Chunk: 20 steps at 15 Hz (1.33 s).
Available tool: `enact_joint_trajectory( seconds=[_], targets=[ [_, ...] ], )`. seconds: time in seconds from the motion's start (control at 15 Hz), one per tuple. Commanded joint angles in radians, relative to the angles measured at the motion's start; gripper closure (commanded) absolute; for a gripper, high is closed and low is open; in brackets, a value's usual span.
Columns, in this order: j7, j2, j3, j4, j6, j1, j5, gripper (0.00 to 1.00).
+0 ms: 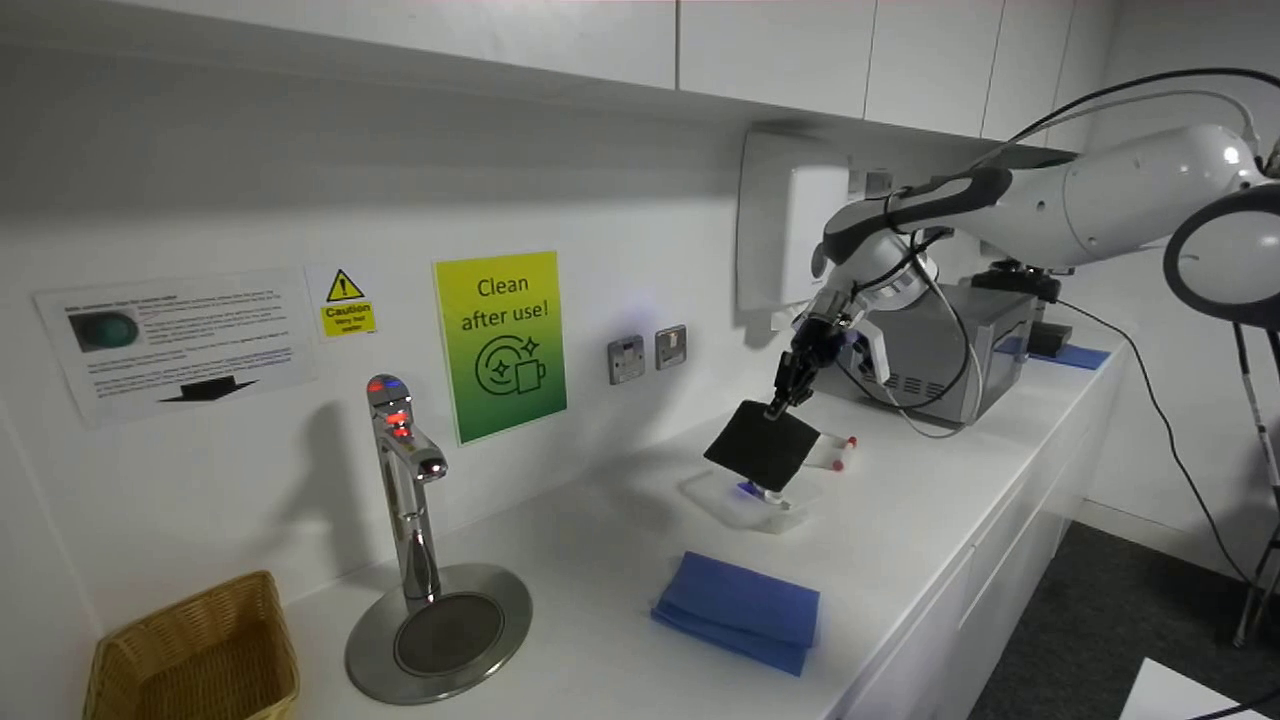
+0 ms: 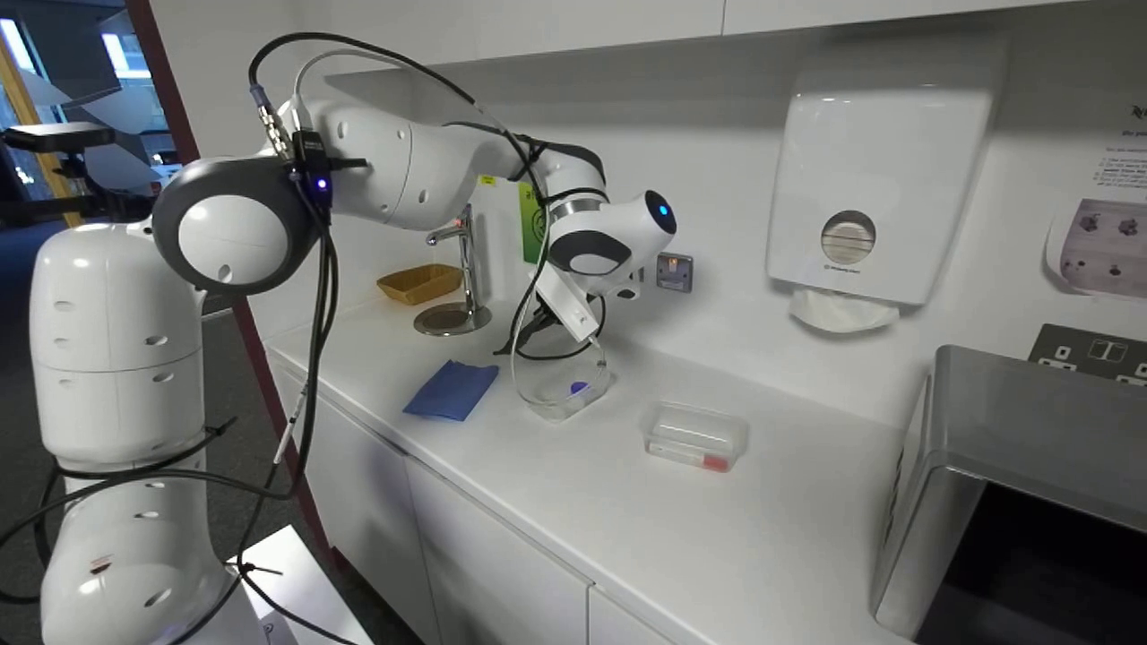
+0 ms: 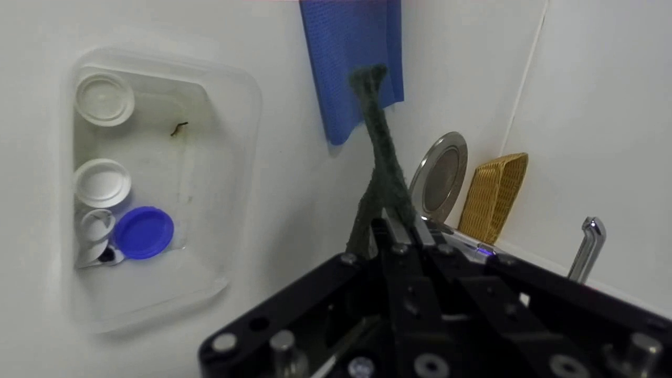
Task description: Move the black and blue towels to the counter
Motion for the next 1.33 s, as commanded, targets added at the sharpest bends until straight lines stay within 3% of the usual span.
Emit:
enact_joint_trajectory(
  seconds=[0.0,0.53,1.27],
  targets=[
    [-0.027,-0.047,0.010,-0.073,-0.021,0.034,0.003,0.99],
    [-0.009,-0.038,0.038,-0.169,-0.002,0.115,-0.040,0.99],
    [-0.005,0.034,0.046,-0.176,-0.049,0.115,-0.037,0.99]
  ],
)
